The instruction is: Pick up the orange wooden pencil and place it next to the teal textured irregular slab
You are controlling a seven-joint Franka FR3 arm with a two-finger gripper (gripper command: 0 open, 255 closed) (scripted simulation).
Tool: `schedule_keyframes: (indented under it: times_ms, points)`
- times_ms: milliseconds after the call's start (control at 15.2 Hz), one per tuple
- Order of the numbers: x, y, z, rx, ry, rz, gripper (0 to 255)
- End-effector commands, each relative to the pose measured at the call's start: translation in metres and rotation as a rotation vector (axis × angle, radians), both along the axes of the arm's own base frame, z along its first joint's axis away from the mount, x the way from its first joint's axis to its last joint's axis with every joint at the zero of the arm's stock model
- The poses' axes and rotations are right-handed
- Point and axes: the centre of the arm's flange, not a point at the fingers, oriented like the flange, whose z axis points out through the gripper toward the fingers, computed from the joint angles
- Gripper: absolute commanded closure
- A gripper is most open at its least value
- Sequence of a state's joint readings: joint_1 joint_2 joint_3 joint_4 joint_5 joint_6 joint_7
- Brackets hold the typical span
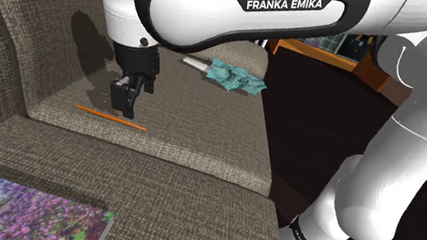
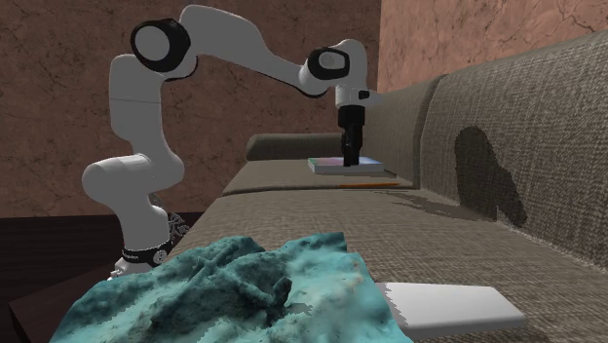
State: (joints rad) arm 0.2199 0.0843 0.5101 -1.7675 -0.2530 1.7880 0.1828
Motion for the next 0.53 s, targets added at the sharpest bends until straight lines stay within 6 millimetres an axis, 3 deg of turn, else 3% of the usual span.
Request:
schedule_keyframes:
  times_ms: [0, 132, 462]
  points:
    - [0.005, 0.025, -0.005, -0.006, -0.014, 0.035, 0]
    - [0.007, 0.041, -0.007, -0.01, -0.022, 0.055, 0]
    - [0.011, 0.036, -0.033, -0.01, -0.022, 0.055, 0]
